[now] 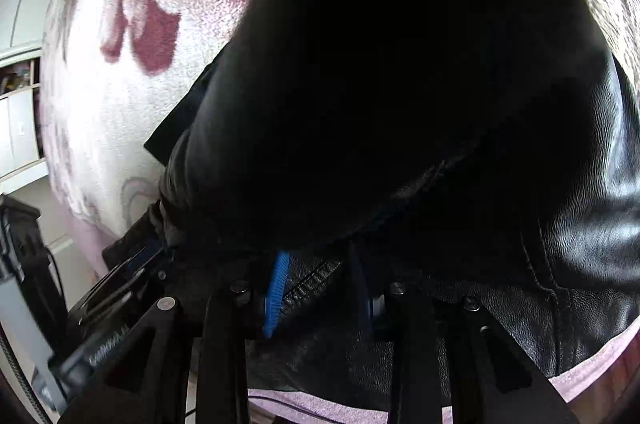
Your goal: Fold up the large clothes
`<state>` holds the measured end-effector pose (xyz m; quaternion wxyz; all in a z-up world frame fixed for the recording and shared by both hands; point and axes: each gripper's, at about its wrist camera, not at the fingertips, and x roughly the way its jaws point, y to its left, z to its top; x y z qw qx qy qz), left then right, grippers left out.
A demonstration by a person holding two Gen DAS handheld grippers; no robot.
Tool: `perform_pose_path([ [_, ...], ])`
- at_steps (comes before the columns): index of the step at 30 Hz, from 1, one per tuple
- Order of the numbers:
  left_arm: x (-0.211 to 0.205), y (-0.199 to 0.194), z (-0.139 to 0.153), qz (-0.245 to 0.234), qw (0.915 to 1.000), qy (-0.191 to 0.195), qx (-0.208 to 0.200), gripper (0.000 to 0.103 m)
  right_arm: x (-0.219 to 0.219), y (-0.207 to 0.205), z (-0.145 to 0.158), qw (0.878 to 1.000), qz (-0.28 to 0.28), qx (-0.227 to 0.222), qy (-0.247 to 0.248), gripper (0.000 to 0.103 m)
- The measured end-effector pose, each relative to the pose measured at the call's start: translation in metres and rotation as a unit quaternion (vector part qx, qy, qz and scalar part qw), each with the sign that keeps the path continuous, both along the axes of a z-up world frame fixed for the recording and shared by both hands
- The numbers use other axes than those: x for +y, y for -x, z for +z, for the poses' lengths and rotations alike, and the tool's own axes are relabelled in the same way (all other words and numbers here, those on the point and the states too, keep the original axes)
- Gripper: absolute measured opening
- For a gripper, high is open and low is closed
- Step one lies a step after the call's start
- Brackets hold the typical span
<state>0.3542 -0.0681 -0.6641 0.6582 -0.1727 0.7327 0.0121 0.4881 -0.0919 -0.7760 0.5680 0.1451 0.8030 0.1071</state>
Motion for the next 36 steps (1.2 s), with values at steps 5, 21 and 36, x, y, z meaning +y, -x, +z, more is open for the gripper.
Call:
perform_pose_path([
  [5, -0.013, -0.007, 0.012, -0.010, 0.9998, -0.011, 0.009, 0.048, -0.004, -0.006, 0.002, 0.999, -0.007, 0.024, -0.022, 0.033],
  [21, -0.066, -0.005, 0.009, -0.027, 0.9993, 0.024, 0.004, 0.051, -0.229, 0.090, 0.000, 0.946, -0.259, -0.047, -0.187, 0.070],
  [36, -0.075, 0.015, 0.003, -0.018, 0.9996, 0.021, 0.002, 0.053, -0.178, 0.039, 0.017, 0.892, -0.289, -0.146, -0.316, 0.019],
])
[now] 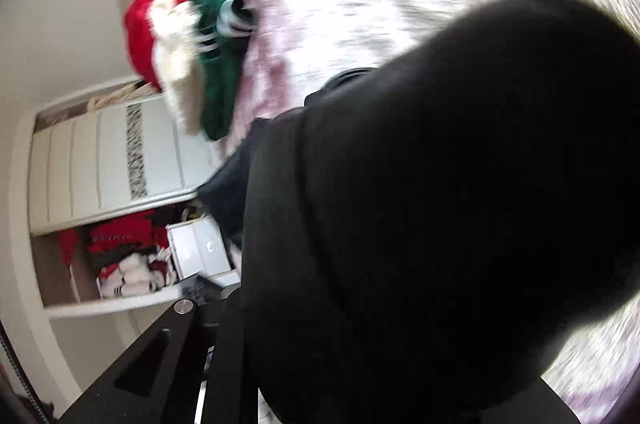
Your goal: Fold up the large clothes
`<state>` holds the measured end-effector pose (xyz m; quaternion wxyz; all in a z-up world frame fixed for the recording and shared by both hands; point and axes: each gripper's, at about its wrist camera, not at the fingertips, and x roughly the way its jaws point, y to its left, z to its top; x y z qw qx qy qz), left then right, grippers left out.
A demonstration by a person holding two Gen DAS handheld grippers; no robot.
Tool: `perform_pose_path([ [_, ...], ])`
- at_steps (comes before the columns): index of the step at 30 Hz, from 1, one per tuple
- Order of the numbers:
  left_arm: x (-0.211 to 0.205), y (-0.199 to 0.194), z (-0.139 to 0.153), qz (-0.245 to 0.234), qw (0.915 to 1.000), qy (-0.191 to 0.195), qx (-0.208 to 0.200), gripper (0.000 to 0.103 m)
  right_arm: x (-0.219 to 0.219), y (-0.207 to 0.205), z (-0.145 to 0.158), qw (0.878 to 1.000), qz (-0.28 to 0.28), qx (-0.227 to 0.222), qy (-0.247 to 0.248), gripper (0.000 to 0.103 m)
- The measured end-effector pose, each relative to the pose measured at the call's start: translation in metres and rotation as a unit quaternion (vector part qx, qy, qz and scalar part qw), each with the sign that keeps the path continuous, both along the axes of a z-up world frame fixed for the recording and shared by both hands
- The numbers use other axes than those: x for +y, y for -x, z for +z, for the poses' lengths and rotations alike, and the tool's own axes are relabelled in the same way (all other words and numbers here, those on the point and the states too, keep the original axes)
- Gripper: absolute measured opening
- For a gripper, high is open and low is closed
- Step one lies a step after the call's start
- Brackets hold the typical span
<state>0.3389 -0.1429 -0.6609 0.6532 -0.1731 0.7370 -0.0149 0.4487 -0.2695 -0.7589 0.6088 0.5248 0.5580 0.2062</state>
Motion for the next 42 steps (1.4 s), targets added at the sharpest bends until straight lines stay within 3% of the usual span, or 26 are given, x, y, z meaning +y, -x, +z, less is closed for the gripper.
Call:
perform_pose_path([
  [3, 0.008, -0.003, -0.006, 0.013, 0.9997, 0.020, 0.003, 0.053, 0.026, -0.002, 0.041, 0.999, 0.031, -0.038, 0.013, 0.018],
  [9, 0.041, 0.008, -0.005, 0.064, 0.9928, 0.102, 0.000, 0.053, 0.094, 0.001, 0.102, 0.988, 0.105, -0.100, 0.049, 0.018],
  [14, 0.097, 0.051, 0.039, 0.096, 0.9937, 0.052, -0.026, 0.053, 0.168, 0.020, 0.150, 0.957, 0.192, -0.163, 0.141, 0.018],
  [16, 0.129, 0.080, 0.065, 0.100, 0.9940, 0.012, -0.042, 0.053, 0.210, 0.034, 0.161, 0.944, 0.229, -0.174, 0.162, 0.018],
  [20, 0.215, 0.155, 0.108, 0.171, 0.9829, -0.041, -0.055, 0.054, 0.305, 0.074, 0.152, 0.914, 0.312, -0.179, 0.187, 0.018],
  [23, 0.265, 0.200, 0.122, 0.231, 0.9699, -0.053, -0.054, 0.061, 0.389, 0.107, 0.112, 0.887, 0.386, -0.148, 0.204, 0.019],
  [25, 0.287, 0.226, 0.126, 0.261, 0.9615, -0.066, -0.053, 0.071, 0.432, 0.124, 0.071, 0.872, 0.430, -0.100, 0.211, 0.028],
  [27, 0.299, 0.243, 0.125, 0.280, 0.9559, -0.074, -0.047, 0.071, 0.461, 0.136, 0.039, 0.856, 0.460, -0.058, 0.227, 0.036],
  [28, 0.306, 0.252, 0.124, 0.289, 0.9537, -0.072, -0.044, 0.072, 0.469, 0.138, 0.033, 0.853, 0.465, -0.052, 0.231, 0.046],
  [29, 0.302, 0.249, 0.123, 0.294, 0.9522, -0.069, -0.046, 0.072, 0.472, 0.138, 0.035, 0.855, 0.464, -0.053, 0.223, 0.053],
  [31, 0.303, 0.252, 0.127, 0.299, 0.9504, -0.065, -0.054, 0.074, 0.475, 0.133, 0.049, 0.861, 0.473, -0.058, 0.178, 0.098],
  [36, 0.302, 0.242, 0.138, 0.304, 0.9491, -0.041, -0.073, 0.074, 0.470, 0.139, 0.090, 0.839, 0.534, -0.046, 0.094, 0.101],
  [39, 0.291, 0.229, 0.147, 0.288, 0.9530, -0.042, -0.084, 0.074, 0.435, 0.111, 0.110, 0.853, 0.515, -0.044, 0.075, 0.101],
  [41, 0.278, 0.221, 0.140, 0.277, 0.9565, -0.037, -0.083, 0.074, 0.397, 0.072, 0.105, 0.875, 0.474, -0.030, 0.092, 0.101],
  [42, 0.269, 0.216, 0.130, 0.272, 0.9584, -0.032, -0.079, 0.074, 0.371, 0.072, 0.104, 0.882, 0.460, -0.024, 0.104, 0.101],
])
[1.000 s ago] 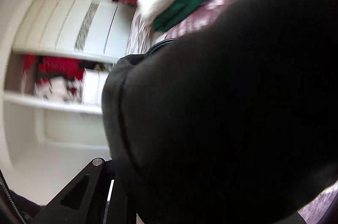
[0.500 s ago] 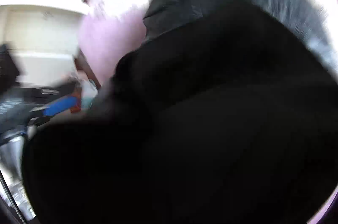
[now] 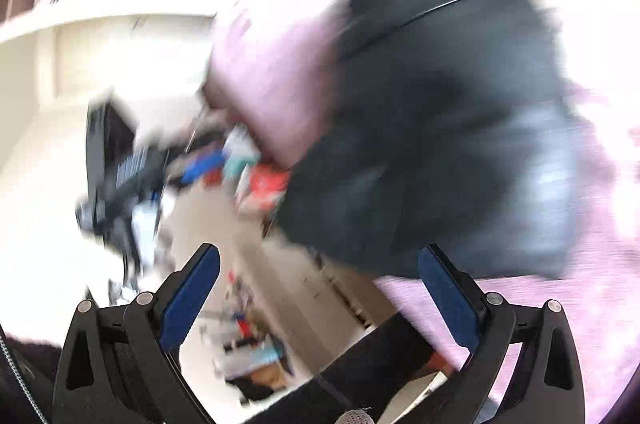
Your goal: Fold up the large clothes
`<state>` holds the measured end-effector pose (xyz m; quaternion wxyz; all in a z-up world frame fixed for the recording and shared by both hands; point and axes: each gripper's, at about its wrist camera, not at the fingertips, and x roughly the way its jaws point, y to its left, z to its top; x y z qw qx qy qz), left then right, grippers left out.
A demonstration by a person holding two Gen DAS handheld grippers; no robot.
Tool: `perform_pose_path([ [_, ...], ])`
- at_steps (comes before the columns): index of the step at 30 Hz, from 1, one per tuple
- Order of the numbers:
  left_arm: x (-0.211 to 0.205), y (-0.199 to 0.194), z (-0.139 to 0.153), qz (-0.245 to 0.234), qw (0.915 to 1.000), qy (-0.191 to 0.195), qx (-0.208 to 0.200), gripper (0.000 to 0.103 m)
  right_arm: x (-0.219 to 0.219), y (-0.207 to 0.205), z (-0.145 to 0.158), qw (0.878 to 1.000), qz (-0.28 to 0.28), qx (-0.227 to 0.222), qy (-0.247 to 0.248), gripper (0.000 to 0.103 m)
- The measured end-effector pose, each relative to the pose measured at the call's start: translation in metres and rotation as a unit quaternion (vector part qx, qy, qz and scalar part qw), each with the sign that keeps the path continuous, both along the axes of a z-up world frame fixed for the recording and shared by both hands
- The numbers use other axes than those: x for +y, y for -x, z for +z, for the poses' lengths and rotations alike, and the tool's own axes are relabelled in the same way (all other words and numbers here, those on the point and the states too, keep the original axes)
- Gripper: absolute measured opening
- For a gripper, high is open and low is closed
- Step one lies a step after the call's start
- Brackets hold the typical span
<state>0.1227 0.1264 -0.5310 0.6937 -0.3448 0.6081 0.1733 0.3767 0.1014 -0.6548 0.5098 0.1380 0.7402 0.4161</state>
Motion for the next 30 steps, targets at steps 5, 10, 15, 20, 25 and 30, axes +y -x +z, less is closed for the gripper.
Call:
perform_pose_path([
  [5, -0.051, -0.011, -0.078, -0.030, 0.9972, -0.005, 0.069, 0.074, -0.050, -0.081, -0.091, 0.997, -0.033, 0.071, 0.004, 0.100],
  [10, -0.056, 0.013, -0.123, -0.005, 0.9978, 0.004, 0.066, 0.088, -0.020, -0.089, -0.165, 0.985, 0.066, 0.144, -0.062, 0.098],
  [15, -0.046, 0.006, -0.120, -0.011, 0.9970, 0.005, 0.077, 0.088, 0.048, -0.064, -0.179, 0.977, 0.149, 0.121, -0.088, 0.098],
  [20, -0.022, 0.003, -0.087, 0.026, 0.9978, -0.019, 0.058, 0.088, 0.049, -0.064, -0.152, 0.991, 0.054, 0.084, -0.085, 0.063],
  [25, -0.009, -0.006, -0.040, 0.025, 0.9921, -0.115, 0.044, 0.088, 0.014, -0.048, -0.123, 0.987, -0.087, 0.089, -0.102, 0.051],
  [30, -0.020, -0.017, -0.019, 0.014, 0.9931, -0.116, 0.012, 0.088, -0.049, -0.052, -0.114, 0.954, -0.259, 0.092, -0.119, 0.057],
])
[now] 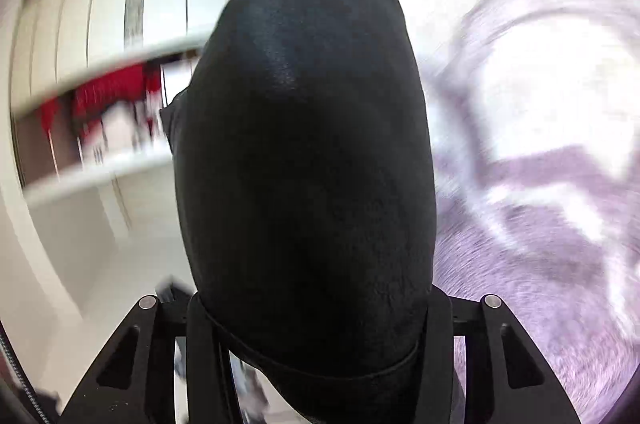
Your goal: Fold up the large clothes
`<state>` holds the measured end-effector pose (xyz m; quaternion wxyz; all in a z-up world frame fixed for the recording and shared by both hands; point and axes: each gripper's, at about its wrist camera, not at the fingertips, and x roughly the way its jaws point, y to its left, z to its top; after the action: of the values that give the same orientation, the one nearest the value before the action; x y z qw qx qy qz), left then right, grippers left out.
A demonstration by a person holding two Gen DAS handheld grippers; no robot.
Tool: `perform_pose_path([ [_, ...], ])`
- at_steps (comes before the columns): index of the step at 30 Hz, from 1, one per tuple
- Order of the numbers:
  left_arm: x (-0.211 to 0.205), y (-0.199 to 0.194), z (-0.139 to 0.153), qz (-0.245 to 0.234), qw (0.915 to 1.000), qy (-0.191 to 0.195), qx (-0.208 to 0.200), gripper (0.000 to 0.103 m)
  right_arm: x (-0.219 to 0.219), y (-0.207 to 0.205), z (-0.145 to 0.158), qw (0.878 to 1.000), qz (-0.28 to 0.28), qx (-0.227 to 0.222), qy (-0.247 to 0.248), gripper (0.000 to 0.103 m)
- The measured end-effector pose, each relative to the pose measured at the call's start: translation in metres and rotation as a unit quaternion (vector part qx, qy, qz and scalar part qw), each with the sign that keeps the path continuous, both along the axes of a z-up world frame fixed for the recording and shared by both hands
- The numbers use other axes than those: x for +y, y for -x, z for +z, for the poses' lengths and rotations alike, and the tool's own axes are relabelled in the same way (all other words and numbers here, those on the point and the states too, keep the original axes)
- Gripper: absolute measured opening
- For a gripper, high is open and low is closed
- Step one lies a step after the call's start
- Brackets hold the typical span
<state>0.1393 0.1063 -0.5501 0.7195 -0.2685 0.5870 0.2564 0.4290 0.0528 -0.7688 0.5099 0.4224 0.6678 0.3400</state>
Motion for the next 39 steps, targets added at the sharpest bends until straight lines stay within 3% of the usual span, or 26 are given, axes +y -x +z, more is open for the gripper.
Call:
perform_pose_path([
  [1, -0.006, 0.000, 0.000, -0.005, 1.0000, 0.003, -0.003, 0.088, -0.010, 0.000, -0.006, 1.000, -0.017, 0.005, 0.024, 0.070],
  [3, -0.021, -0.014, -0.008, -0.016, 0.9998, 0.015, -0.004, 0.088, -0.019, 0.004, -0.025, 0.995, 0.006, 0.042, 0.089, 0.081],
  [5, -0.032, -0.027, -0.015, -0.022, 0.9991, 0.034, -0.006, 0.088, -0.031, 0.010, -0.037, 0.991, 0.026, 0.077, 0.110, 0.082],
  [7, -0.046, -0.044, -0.019, -0.028, 0.9978, 0.057, -0.017, 0.088, -0.042, 0.012, -0.031, 0.988, 0.043, 0.082, 0.127, 0.084],
  [10, -0.063, -0.068, -0.034, -0.046, 0.9972, 0.058, -0.016, 0.088, -0.064, 0.014, -0.004, 0.975, 0.052, 0.059, 0.207, 0.084],
  [11, -0.067, -0.076, -0.043, -0.052, 0.9975, 0.049, -0.001, 0.088, -0.071, 0.009, 0.011, 0.968, 0.056, 0.034, 0.244, 0.084],
  [13, -0.070, -0.085, -0.057, -0.057, 0.9976, 0.035, 0.017, 0.088, -0.071, -0.003, 0.047, 0.962, 0.056, -0.035, 0.265, 0.084],
  [14, -0.068, -0.084, -0.065, -0.056, 0.9975, 0.033, 0.030, 0.088, -0.065, -0.006, 0.068, 0.959, 0.057, -0.069, 0.268, 0.082],
  [16, -0.064, -0.079, -0.077, -0.051, 0.9970, 0.047, 0.033, 0.089, -0.062, -0.025, 0.093, 0.955, 0.067, -0.145, 0.251, 0.054],
  [18, -0.061, -0.075, -0.079, -0.046, 0.9975, 0.043, 0.032, 0.093, -0.040, -0.057, 0.108, 0.955, 0.103, -0.190, 0.203, 0.050],
  [21, -0.060, -0.071, -0.078, -0.049, 0.9976, 0.038, 0.033, 0.094, 0.042, -0.076, 0.098, 0.943, 0.163, -0.194, 0.214, 0.048],
  [25, -0.047, -0.060, -0.080, -0.035, 0.9977, 0.054, 0.021, 0.094, 0.075, -0.094, 0.033, 0.925, 0.185, -0.150, 0.297, 0.034],
  [27, -0.039, -0.054, -0.084, -0.026, 0.9976, 0.063, 0.017, 0.095, 0.083, -0.088, 0.007, 0.930, 0.188, -0.130, 0.289, 0.034],
  [30, -0.031, -0.042, -0.083, -0.003, 0.9961, 0.087, 0.014, 0.095, 0.089, -0.091, 0.000, 0.929, 0.204, -0.113, 0.286, 0.036],
  [33, -0.031, -0.026, -0.065, 0.011, 0.9963, 0.085, 0.006, 0.094, 0.082, -0.102, 0.023, 0.938, 0.209, -0.091, 0.260, 0.038],
  [35, -0.029, -0.007, -0.051, 0.030, 0.9956, 0.088, -0.010, 0.094, 0.056, -0.097, 0.049, 0.956, 0.175, -0.079, 0.221, 0.055],
  [36, -0.028, 0.006, -0.047, 0.049, 0.9937, 0.098, -0.023, 0.094, 0.043, -0.094, 0.058, 0.962, 0.156, -0.078, 0.210, 0.075],
  [37, -0.023, 0.013, -0.045, 0.063, 0.9911, 0.112, -0.031, 0.094, 0.024, -0.087, 0.066, 0.969, 0.133, -0.077, 0.194, 0.086],
  [39, -0.018, 0.031, -0.052, 0.100, 0.9816, 0.156, -0.047, 0.094, -0.009, -0.070, 0.074, 0.977, 0.104, -0.058, 0.176, 0.087],
])
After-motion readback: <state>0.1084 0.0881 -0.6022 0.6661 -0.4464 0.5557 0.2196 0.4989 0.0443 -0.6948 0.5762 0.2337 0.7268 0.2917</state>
